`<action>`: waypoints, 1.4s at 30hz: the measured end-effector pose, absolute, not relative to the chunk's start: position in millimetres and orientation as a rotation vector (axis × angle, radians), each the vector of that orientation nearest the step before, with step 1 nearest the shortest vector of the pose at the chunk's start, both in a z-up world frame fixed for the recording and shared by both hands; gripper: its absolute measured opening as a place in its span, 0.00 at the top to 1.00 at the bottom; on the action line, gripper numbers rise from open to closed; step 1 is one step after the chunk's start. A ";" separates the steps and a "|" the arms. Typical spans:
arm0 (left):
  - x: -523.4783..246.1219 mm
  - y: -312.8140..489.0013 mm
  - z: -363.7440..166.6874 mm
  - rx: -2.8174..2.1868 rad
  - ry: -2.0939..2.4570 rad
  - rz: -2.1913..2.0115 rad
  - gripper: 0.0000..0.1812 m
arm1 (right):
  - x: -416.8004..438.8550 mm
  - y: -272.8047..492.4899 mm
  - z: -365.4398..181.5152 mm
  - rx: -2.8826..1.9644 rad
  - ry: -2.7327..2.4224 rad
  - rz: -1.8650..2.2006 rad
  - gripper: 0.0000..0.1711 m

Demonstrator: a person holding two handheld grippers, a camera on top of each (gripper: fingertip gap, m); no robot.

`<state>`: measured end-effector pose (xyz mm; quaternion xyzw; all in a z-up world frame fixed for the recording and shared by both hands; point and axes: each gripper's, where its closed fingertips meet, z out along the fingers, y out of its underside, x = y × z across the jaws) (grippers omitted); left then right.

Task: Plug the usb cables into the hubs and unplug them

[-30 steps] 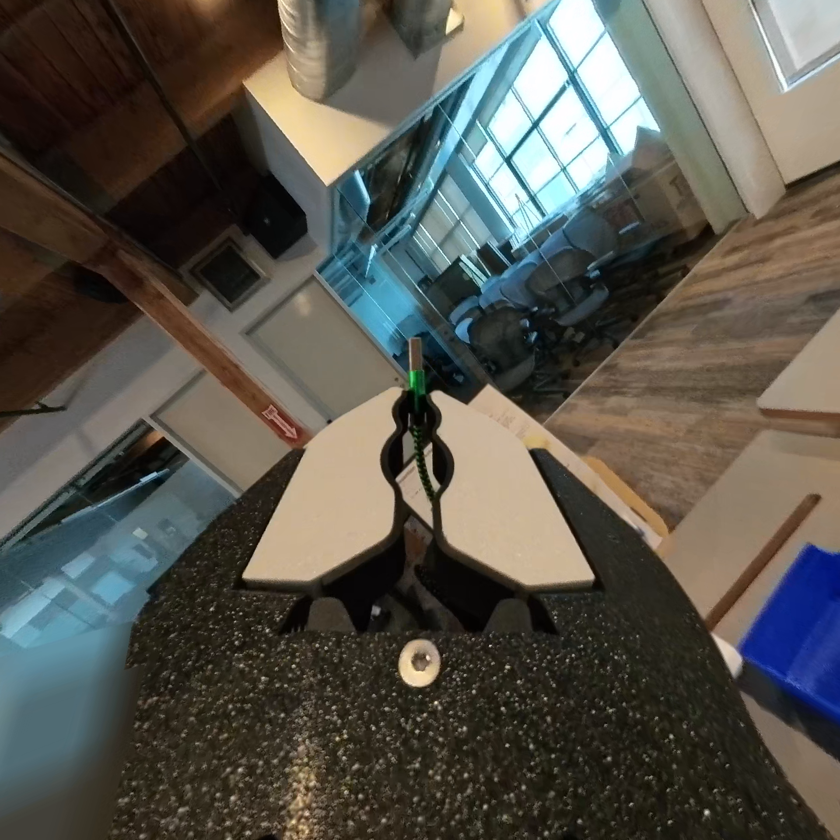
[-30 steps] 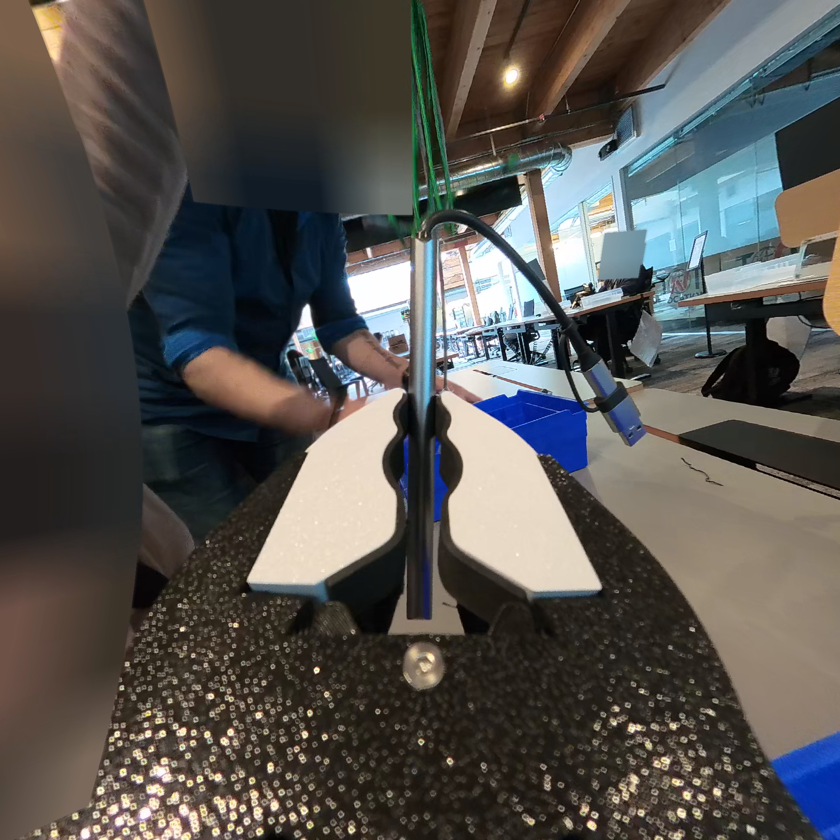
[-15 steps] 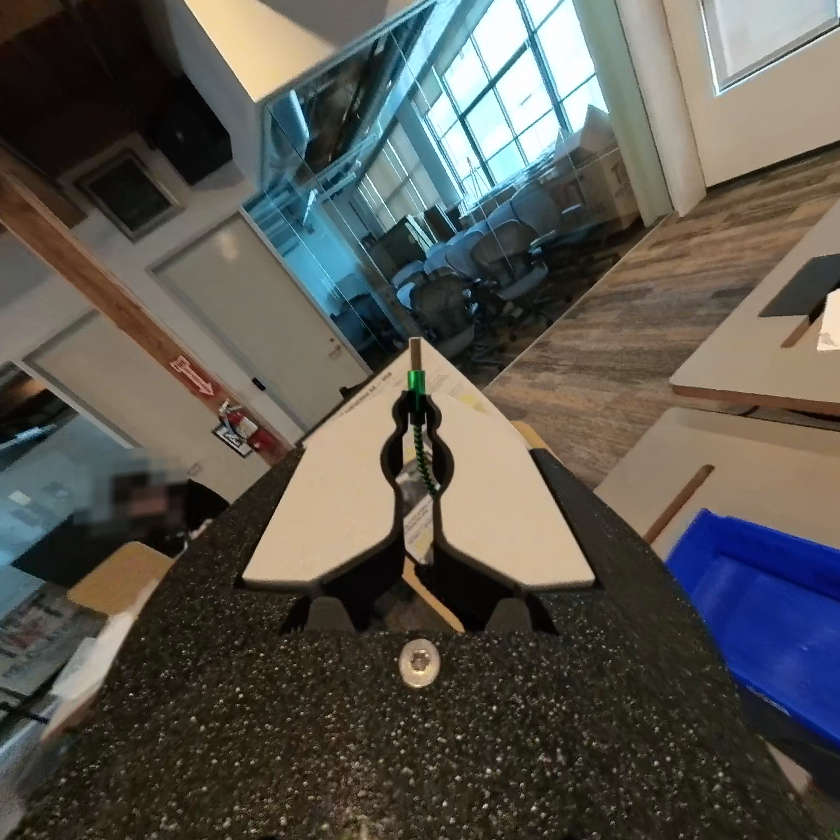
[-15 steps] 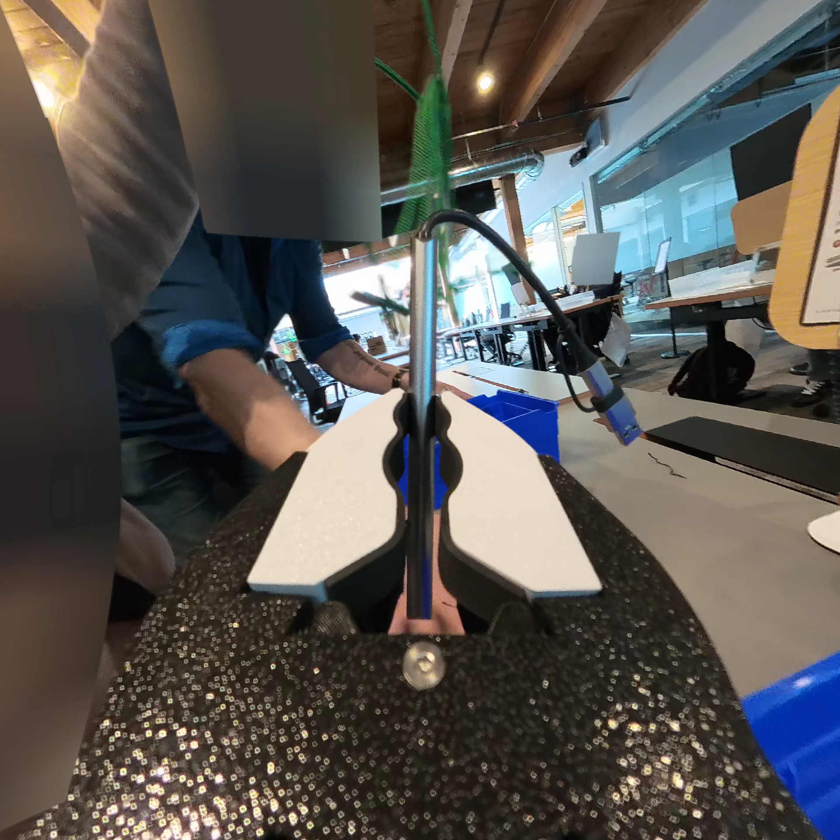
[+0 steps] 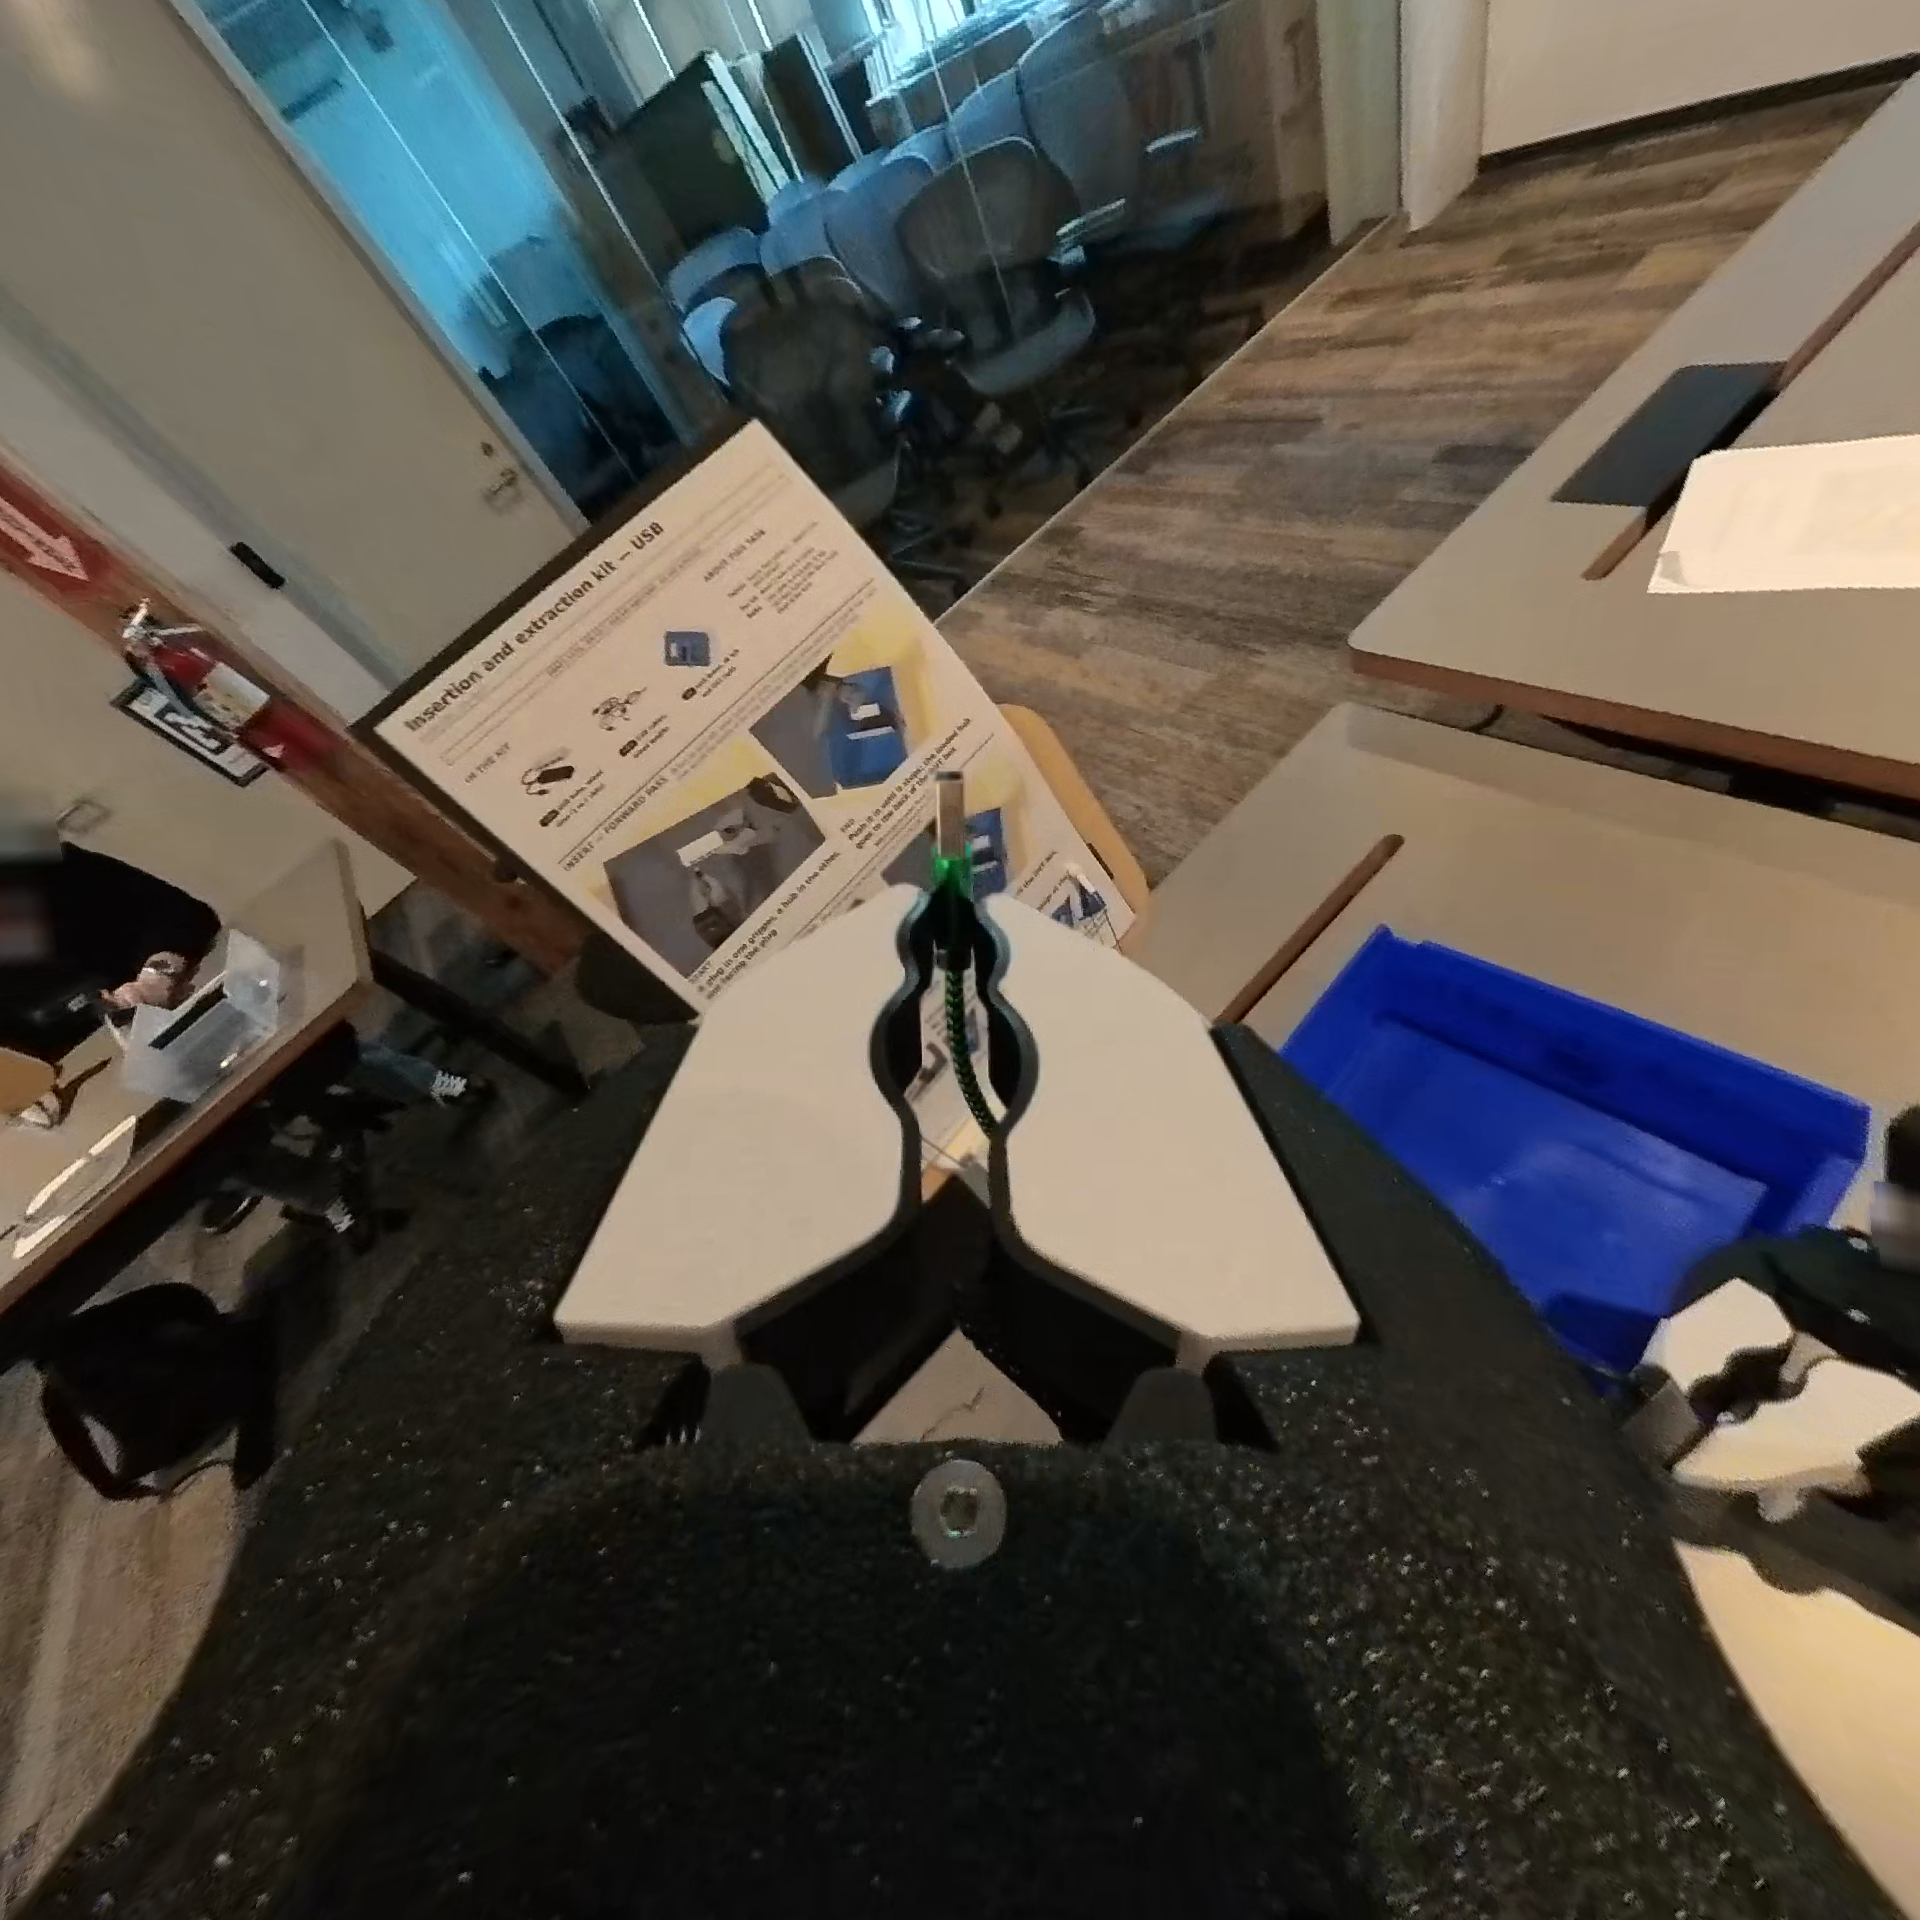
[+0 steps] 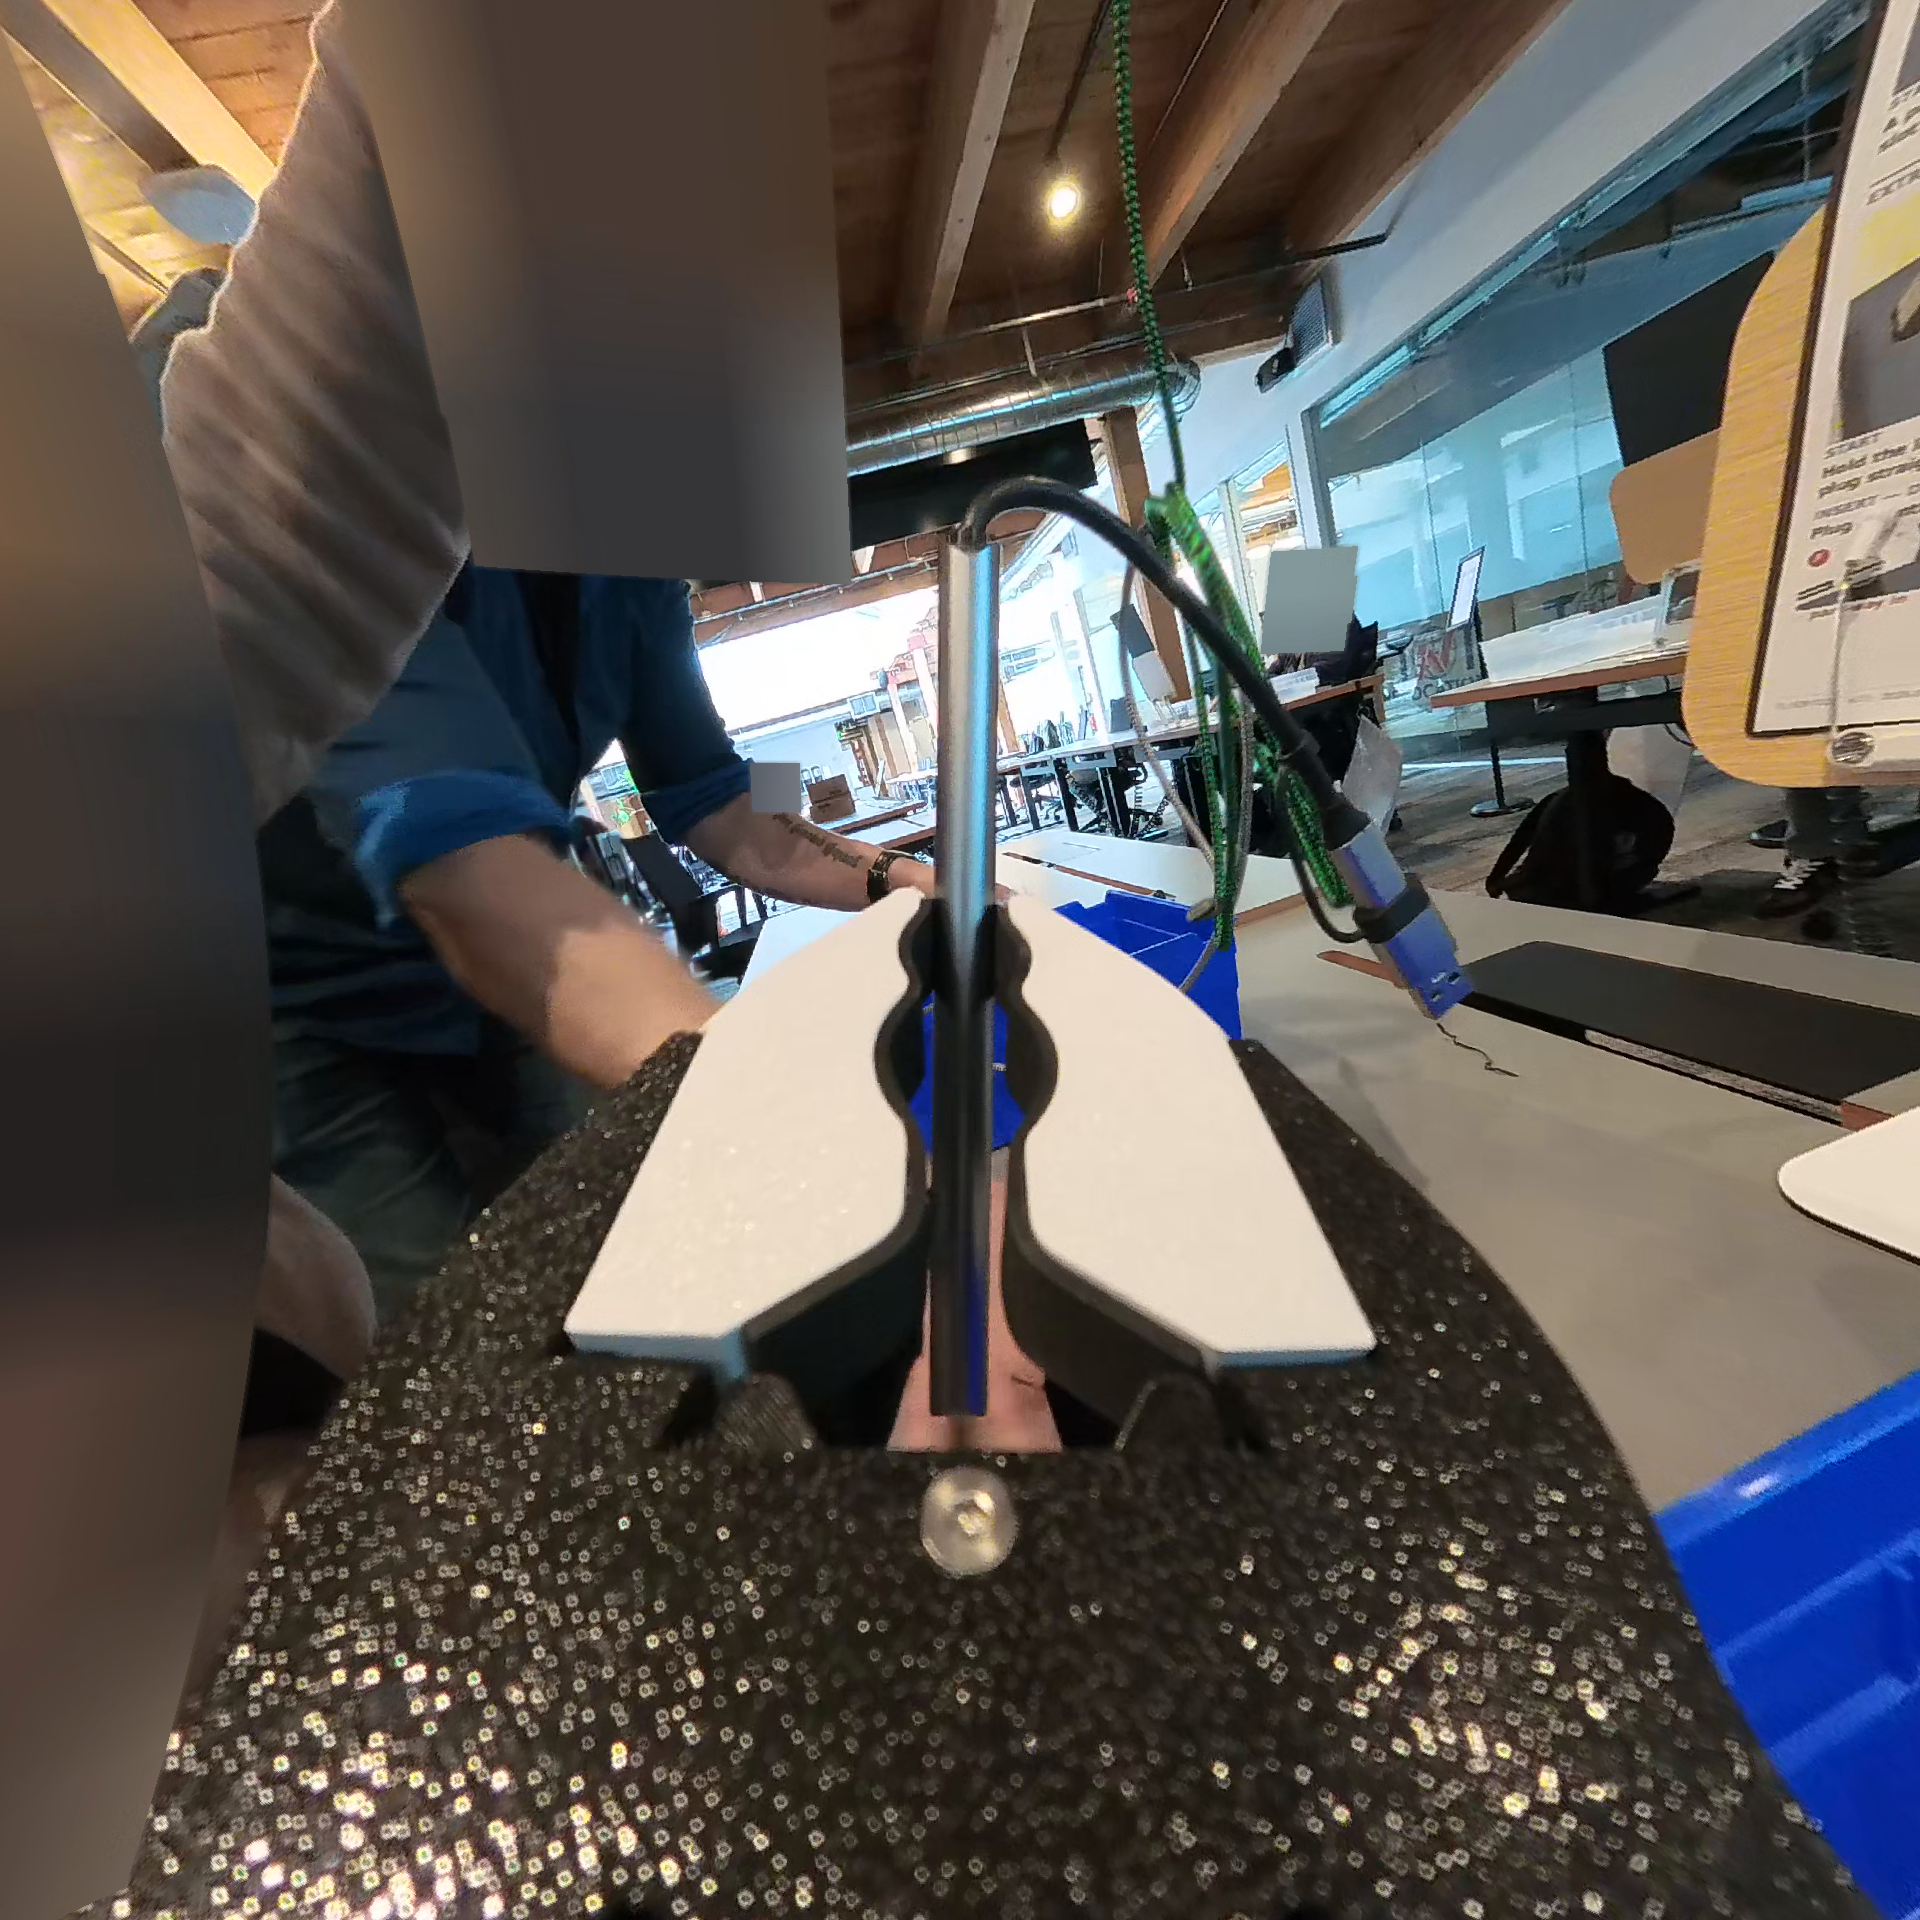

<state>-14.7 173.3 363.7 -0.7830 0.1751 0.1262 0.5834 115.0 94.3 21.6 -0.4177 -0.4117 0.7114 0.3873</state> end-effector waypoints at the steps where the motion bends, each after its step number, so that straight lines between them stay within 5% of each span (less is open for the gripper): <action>1: -12.9 174.2 359.1 -1.840 0.418 0.292 0.96 | 114.9 94.4 21.5 -1.063 -1.047 1.809 0.95; 16: 1.1 159.7 220.6 -1.858 0.336 -0.212 0.96 | 122.2 95.8 26.4 -1.017 -1.042 1.774 0.95; 32: -30.2 129.2 -24.9 -2.172 0.069 -0.652 0.96 | 125.3 95.1 29.5 -0.989 -1.043 1.733 0.95; 42: -5.6 140.7 -92.8 -2.199 0.031 -0.904 0.96 | 119.9 98.5 22.0 -1.025 -1.058 1.700 0.95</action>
